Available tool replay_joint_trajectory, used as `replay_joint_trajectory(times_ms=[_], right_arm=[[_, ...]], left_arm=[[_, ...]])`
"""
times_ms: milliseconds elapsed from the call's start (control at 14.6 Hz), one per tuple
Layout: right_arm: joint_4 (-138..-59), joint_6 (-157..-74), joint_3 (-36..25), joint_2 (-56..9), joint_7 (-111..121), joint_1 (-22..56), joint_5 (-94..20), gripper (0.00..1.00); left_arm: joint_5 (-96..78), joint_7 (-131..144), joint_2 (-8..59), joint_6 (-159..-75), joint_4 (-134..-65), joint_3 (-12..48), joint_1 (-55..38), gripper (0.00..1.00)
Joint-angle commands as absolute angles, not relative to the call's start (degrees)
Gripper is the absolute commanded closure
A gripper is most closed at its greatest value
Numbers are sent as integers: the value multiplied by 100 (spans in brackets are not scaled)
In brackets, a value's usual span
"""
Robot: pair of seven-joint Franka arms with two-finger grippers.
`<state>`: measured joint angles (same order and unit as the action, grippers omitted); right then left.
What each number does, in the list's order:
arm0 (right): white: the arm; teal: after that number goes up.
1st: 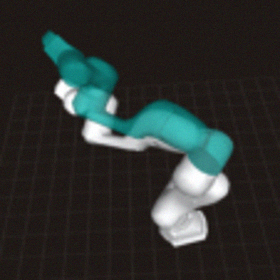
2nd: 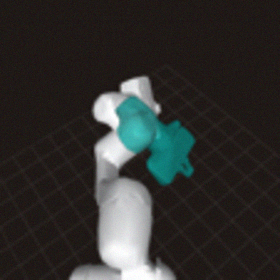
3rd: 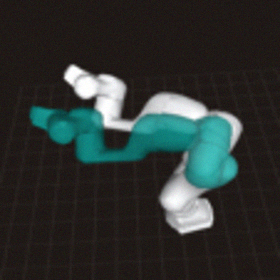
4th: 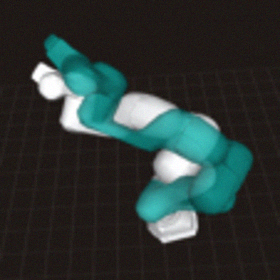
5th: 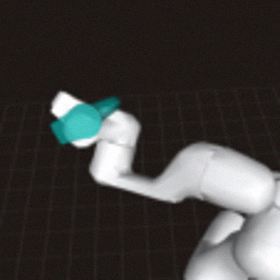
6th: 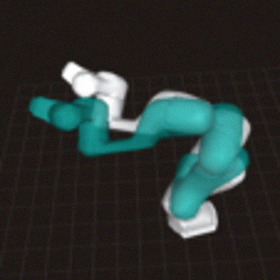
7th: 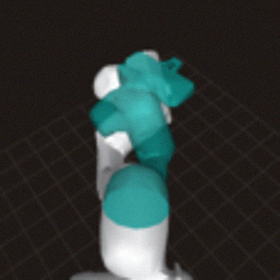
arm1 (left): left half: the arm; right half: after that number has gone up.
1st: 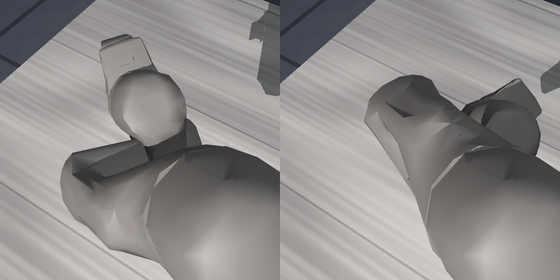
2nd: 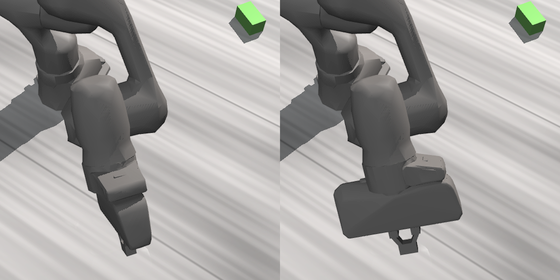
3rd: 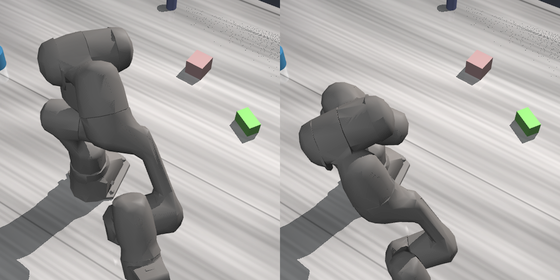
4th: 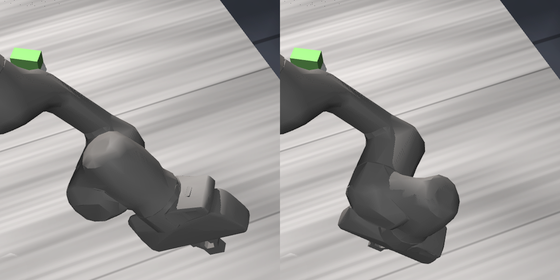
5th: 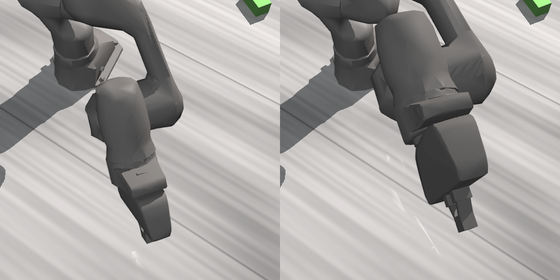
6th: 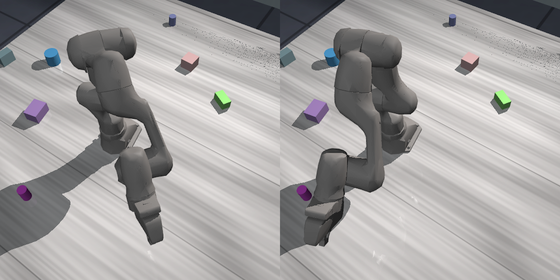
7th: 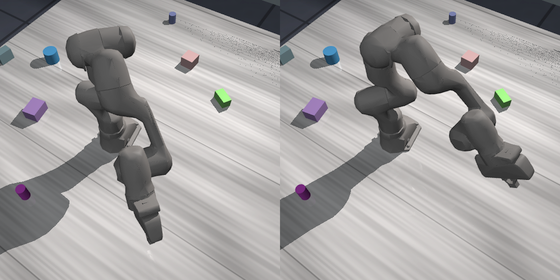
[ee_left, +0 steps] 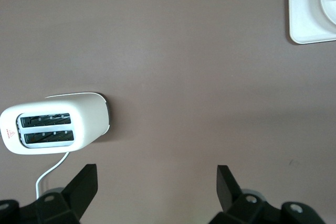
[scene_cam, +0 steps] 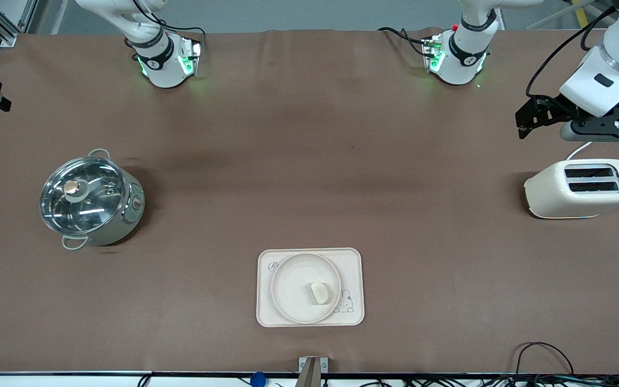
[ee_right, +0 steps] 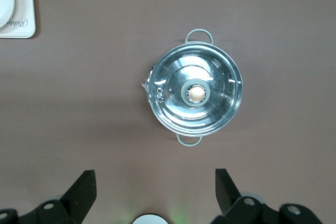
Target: Place bun in plate and plate on tray
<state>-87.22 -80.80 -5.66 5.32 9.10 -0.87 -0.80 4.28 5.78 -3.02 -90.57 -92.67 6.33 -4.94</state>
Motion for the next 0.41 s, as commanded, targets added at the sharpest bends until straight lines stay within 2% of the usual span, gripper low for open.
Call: replay_joint_trajectory(times_ms=[0, 344], right_arm=[[-8658, -8130, -562, 633, 905, 105, 53, 0], [-8666, -8077, -562, 633, 616, 114, 44, 0]], left_arm=[[387, 598, -308, -8877, -9105, 615, -510, 0], [325, 598, -308, -8842, -9088, 624, -519, 0]])
